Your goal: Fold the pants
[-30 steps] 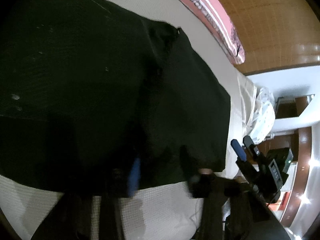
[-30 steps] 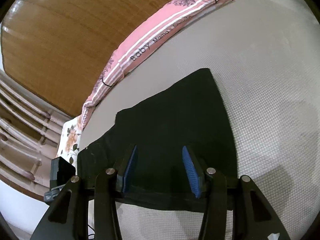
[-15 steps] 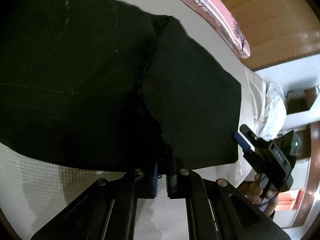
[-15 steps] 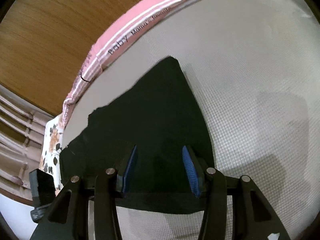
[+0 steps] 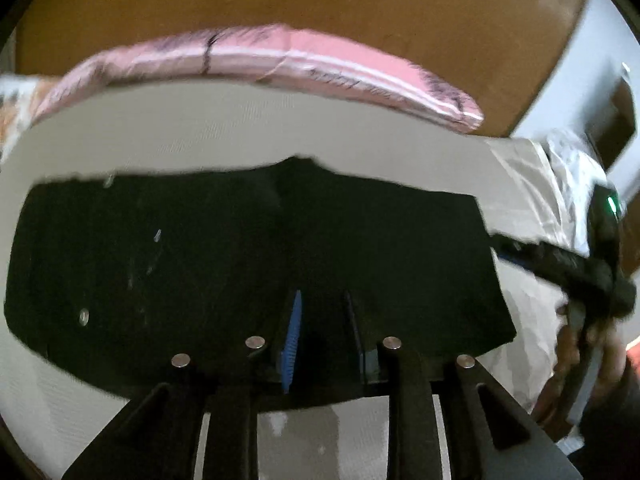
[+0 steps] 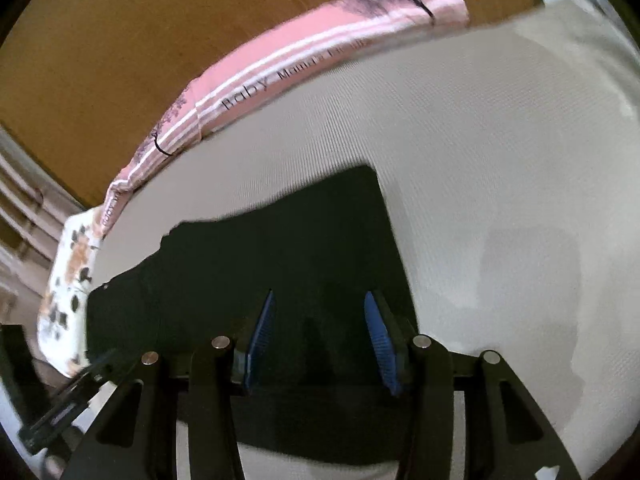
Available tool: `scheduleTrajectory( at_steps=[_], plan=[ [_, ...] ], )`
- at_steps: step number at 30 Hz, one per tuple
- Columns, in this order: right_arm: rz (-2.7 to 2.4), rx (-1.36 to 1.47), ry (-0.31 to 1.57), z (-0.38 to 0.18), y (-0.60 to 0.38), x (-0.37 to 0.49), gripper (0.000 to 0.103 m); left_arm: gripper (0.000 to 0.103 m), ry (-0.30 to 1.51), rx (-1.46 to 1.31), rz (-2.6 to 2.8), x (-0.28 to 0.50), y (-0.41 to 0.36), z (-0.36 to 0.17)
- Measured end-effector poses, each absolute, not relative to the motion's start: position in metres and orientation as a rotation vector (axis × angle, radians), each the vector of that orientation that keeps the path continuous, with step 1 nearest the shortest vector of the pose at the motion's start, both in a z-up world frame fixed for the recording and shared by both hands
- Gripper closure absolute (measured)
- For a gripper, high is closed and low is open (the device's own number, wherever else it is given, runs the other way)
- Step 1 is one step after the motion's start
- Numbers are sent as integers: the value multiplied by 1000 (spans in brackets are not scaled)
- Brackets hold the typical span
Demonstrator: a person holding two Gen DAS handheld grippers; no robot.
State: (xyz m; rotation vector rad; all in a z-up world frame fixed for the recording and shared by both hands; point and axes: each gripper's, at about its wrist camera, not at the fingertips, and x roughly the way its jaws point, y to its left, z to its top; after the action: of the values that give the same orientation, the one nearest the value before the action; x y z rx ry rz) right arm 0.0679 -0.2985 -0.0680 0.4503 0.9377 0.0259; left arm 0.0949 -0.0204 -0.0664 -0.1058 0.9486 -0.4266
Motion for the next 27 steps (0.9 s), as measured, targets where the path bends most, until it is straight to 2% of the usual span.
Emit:
scheduleTrajectory(
  at_steps=[7, 10, 13, 21, 27],
  plan=[
    [-13, 268, 945, -64, -291, 122, 67, 75, 1011, -64, -508, 105, -42, -91],
    [-40, 246, 994, -79, -296, 141, 79, 75, 1059, -47, -489, 114, -49, -108],
    [-34, 252, 1011, -88, -301, 149, 81, 75, 1086, -78, -491, 119, -45, -120],
    [-41, 255, 975, -79, -297, 127, 79, 75, 1082, -53, -494, 116, -43, -118],
    [-17, 261, 1011, -90, -293, 82, 78, 68, 1082, -145, -453, 107, -8, -110]
  ],
)
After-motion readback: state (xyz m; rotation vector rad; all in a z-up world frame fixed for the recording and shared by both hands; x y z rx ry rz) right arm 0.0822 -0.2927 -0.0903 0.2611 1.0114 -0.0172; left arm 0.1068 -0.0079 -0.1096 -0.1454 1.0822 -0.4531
